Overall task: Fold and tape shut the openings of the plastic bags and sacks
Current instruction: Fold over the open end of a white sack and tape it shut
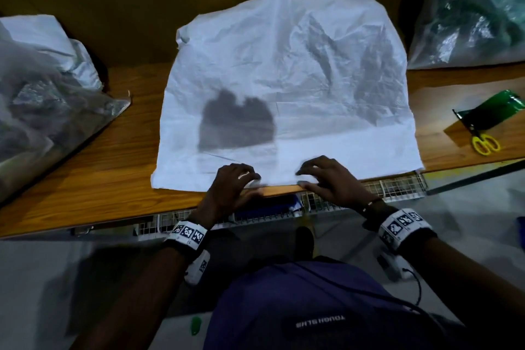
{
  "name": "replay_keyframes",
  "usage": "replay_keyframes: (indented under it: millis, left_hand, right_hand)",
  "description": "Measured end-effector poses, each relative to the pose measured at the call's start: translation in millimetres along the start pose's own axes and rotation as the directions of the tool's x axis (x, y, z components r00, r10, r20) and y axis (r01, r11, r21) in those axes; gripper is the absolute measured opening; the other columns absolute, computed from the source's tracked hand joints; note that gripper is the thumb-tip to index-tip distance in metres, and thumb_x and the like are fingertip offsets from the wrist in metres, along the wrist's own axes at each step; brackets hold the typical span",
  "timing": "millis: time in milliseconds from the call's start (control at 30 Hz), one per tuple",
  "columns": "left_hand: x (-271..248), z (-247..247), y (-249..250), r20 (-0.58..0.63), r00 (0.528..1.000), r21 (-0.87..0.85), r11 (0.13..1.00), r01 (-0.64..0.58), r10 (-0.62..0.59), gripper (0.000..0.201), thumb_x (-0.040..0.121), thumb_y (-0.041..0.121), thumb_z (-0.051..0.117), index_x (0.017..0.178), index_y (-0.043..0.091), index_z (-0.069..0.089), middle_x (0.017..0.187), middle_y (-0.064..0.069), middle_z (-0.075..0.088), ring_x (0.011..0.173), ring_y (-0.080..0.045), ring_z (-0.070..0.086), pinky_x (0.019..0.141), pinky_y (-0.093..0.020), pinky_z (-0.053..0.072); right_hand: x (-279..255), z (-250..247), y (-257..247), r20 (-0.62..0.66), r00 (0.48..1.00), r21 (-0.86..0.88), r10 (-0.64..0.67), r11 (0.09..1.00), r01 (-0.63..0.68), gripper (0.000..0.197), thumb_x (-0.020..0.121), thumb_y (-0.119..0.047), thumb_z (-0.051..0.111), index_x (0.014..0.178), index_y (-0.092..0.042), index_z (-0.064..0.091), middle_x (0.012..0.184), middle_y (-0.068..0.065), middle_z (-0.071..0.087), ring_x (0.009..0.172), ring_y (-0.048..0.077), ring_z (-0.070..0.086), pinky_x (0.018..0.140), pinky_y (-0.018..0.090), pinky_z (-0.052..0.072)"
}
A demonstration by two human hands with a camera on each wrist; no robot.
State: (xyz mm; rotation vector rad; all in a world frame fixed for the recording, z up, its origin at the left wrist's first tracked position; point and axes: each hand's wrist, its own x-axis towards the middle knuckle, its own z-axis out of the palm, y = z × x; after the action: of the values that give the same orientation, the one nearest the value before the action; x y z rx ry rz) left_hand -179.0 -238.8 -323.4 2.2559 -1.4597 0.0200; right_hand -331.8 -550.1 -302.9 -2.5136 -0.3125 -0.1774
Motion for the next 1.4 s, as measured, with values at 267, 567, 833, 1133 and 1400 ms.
replay_keyframes:
  millis: [267, 567, 833, 1133, 1400]
  left_hand:
    - [15.4, -5.2, 6.5, -0.048, 0.996, -0.009, 0.997, 0.078, -0.079, 0.031, 0.096, 0.043, 0.058, 0.101, 0.016, 0.072, 0.09, -0.002, 0.074, 0.079, -0.03, 0.069, 0.063, -0.041, 0.052]
    - [17.5, -15.8, 17.5, 0.023, 0.994, -0.024, 0.994, 0.108, -0.108, 0.03, 0.087, 0.028, 0.07, 0.109, 0.026, 0.051, 0.104, -0.006, 0.065, 0.081, -0.032, 0.064, 0.055, -0.038, 0.05]
    - [34.1, -22.6, 8.3, 0.138, 0.971, -0.181, 0.959, 0.216, -0.193, 0.029, 0.094, 0.041, 0.056, 0.103, 0.017, 0.07, 0.103, -0.003, 0.066, 0.085, -0.03, 0.068, 0.066, -0.039, 0.051]
    - [18.7, -6.9, -3.1, 0.009, 0.997, -0.001, 0.997, 0.073, -0.073, 0.027, 0.09, 0.031, 0.079, 0.109, 0.011, 0.076, 0.109, -0.008, 0.064, 0.095, -0.029, 0.059, 0.074, -0.039, 0.05]
    - [29.8, -9.6, 9.6, 0.036, 0.962, 0.014, 0.962, 0.271, -0.272, 0.024, 0.09, 0.032, 0.08, 0.096, 0.01, 0.071, 0.086, -0.011, 0.07, 0.08, -0.035, 0.066, 0.065, -0.038, 0.047]
  right_hand:
    - [6.4, 10.7, -10.5, -0.074, 0.989, -0.032, 0.13, 0.991, -0.133, 0.029, 0.107, -0.039, 0.059, 0.117, -0.018, 0.076, 0.119, -0.001, 0.073, 0.109, 0.021, 0.064, 0.085, 0.042, 0.052]
    - [6.6, 19.4, -25.9, -0.189, 0.968, -0.186, 0.165, 0.962, -0.2, 0.018, 0.105, -0.02, 0.064, 0.121, -0.015, 0.069, 0.108, 0.005, 0.072, 0.092, 0.027, 0.063, 0.07, 0.039, 0.049]
    - [27.2, 7.4, -17.2, -0.049, 0.966, 0.067, 0.253, 0.966, -0.25, 0.021, 0.103, -0.045, 0.049, 0.107, -0.031, 0.065, 0.074, -0.011, 0.066, 0.066, 0.0, 0.058, 0.06, 0.036, 0.048]
    - [12.4, 13.9, -2.6, 0.038, 0.991, -0.054, 0.13, 0.99, -0.128, 0.03, 0.105, -0.037, 0.062, 0.126, -0.017, 0.07, 0.124, 0.0, 0.055, 0.1, 0.019, 0.058, 0.083, 0.032, 0.049]
    - [23.6, 19.4, -3.4, -0.065, 0.986, -0.073, 0.153, 0.985, -0.157, 0.024, 0.105, -0.025, 0.058, 0.11, -0.008, 0.074, 0.106, 0.006, 0.07, 0.099, 0.026, 0.057, 0.079, 0.044, 0.049]
